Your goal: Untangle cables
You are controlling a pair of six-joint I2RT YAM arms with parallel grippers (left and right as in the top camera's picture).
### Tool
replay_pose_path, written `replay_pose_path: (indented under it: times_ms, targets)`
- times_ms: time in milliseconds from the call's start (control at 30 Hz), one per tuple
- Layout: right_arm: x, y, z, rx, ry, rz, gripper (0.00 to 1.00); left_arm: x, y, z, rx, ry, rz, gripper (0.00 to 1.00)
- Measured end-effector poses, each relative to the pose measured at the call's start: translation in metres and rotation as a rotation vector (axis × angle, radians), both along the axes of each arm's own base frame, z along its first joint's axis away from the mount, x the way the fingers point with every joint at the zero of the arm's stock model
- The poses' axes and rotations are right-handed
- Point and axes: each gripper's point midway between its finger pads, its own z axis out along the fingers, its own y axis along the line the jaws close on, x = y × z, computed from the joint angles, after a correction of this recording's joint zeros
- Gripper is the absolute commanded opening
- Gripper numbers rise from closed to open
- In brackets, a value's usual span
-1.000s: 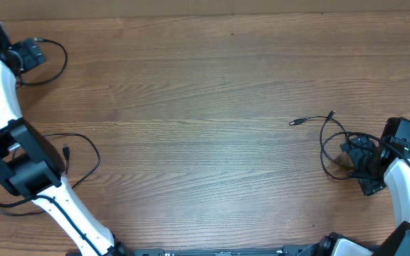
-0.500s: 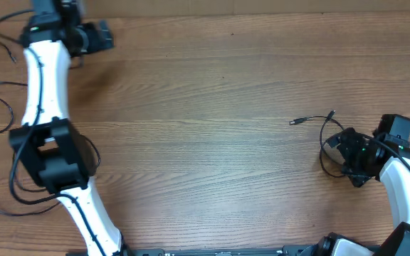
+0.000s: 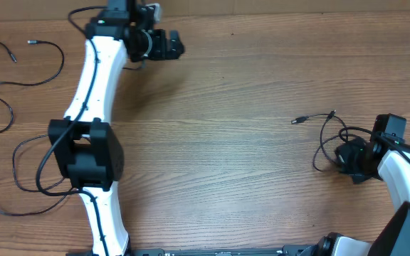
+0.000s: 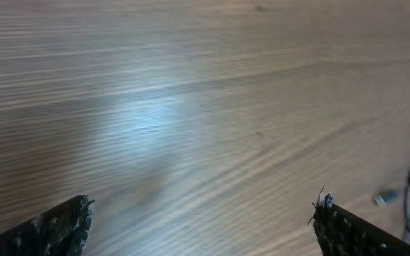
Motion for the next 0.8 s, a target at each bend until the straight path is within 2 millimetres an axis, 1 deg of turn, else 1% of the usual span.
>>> replay_pose_path:
  times_ms: [33, 100, 167, 267, 300, 333, 400, 433, 467, 500, 533, 567, 600, 633, 700, 733, 767, 800]
  targets:
    - [0.003, 0.006, 0.0, 0.024, -0.016, 0.027, 0.04, -0.001, -0.003, 0.0, -0.002, 0.0, -0.006, 1.0]
    - [0.017, 0.034, 0.006, 0.11, -0.085, 0.132, 0.04, -0.001, -0.006, 0.001, -0.007, 0.0, -0.013, 1.0]
    - [0.028, 0.064, 0.014, 0.177, -0.149, 0.237, 0.04, -0.001, -0.001, 0.0, -0.007, 0.003, -0.003, 1.0]
    - [0.039, 0.12, 0.027, 0.253, -0.227, 0.422, 0.04, -0.001, 0.011, -0.002, -0.007, 0.02, 0.019, 1.0]
    - [0.042, 0.154, 0.036, 0.284, -0.27, 0.53, 0.04, -0.003, 0.015, -0.002, -0.01, 0.031, 0.026, 1.0]
    - [0.043, 0.165, 0.039, 0.294, -0.284, 0.564, 0.04, -0.004, 0.018, -0.003, -0.012, 0.041, 0.029, 1.0]
    - [0.045, 0.205, 0.052, 0.329, -0.348, 0.678, 0.04, -0.007, 0.024, -0.005, -0.017, 0.059, 0.039, 1.0]
    - [0.044, 0.223, 0.057, 0.346, -0.369, 0.721, 0.07, -0.008, 0.026, -0.005, -0.019, 0.069, 0.044, 1.0]
    - [0.041, 0.241, 0.064, 0.367, -0.386, 0.766, 0.17, -0.01, 0.028, -0.006, -0.022, 0.08, 0.047, 1.0]
    - [0.038, 0.255, 0.069, 0.383, -0.397, 0.799, 0.24, -0.012, 0.029, -0.007, -0.024, 0.087, 0.049, 1.0]
    - [0.036, 0.262, 0.073, 0.389, -0.399, 0.818, 0.28, -0.013, 0.03, -0.007, -0.028, 0.094, 0.049, 1.0]
    - [0.035, 0.267, 0.075, 0.392, -0.398, 0.826, 0.37, -0.013, 0.03, -0.007, -0.032, 0.095, 0.048, 1.0]
    - [0.034, 0.269, 0.078, 0.39, -0.391, 0.827, 0.51, -0.013, 0.029, -0.006, -0.037, 0.096, 0.047, 1.0]
    - [0.034, 0.267, 0.077, 0.376, -0.37, 0.819, 0.63, -0.014, 0.027, -0.006, -0.045, 0.097, 0.044, 1.0]
    - [0.031, 0.256, 0.073, 0.33, -0.307, 0.782, 0.83, -0.015, 0.023, -0.004, -0.071, 0.101, 0.035, 1.0]
    - [0.03, 0.248, 0.069, 0.29, -0.265, 0.757, 0.93, -0.015, 0.021, -0.002, -0.086, 0.102, 0.027, 1.0]
    - [0.027, 0.237, 0.064, 0.247, -0.217, 0.729, 0.99, -0.016, 0.018, -0.001, -0.105, 0.103, 0.018, 1.0]
    - [0.025, 0.227, 0.061, 0.203, -0.182, 0.708, 1.0, -0.017, 0.014, 0.001, -0.124, 0.106, 0.008, 1.0]
